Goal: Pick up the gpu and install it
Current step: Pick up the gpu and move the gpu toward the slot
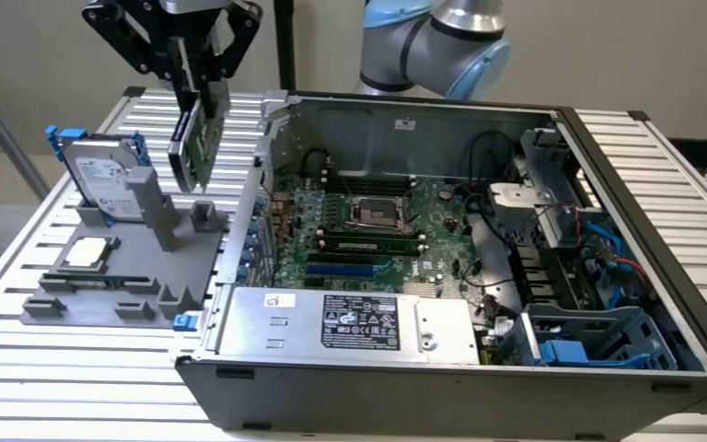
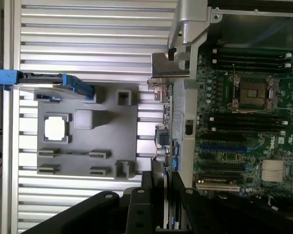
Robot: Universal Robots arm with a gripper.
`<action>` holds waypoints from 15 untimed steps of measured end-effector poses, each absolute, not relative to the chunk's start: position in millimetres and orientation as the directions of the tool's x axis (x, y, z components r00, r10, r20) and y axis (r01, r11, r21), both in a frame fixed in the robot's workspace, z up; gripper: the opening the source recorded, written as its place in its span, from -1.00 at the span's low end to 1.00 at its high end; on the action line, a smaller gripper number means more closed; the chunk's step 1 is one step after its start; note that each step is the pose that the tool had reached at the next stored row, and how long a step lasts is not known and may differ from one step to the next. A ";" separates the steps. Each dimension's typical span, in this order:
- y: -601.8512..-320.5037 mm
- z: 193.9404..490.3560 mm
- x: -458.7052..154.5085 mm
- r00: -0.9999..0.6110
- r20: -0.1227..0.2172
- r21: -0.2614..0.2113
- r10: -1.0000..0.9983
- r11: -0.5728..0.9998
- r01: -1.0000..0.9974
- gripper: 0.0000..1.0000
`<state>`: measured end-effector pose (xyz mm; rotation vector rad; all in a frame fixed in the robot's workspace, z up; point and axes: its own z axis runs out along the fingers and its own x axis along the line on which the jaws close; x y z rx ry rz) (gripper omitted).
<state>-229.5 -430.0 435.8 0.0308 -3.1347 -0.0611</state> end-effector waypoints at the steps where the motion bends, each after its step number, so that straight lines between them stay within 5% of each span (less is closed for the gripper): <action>1: -430.7 436.2 -225.0 -1.000 0.008 0.039 -0.020 0.999 -0.019 -0.47; 15: -436.9 435.3 -161.2 -1.000 0.022 0.039 -0.020 0.999 -0.019 -0.47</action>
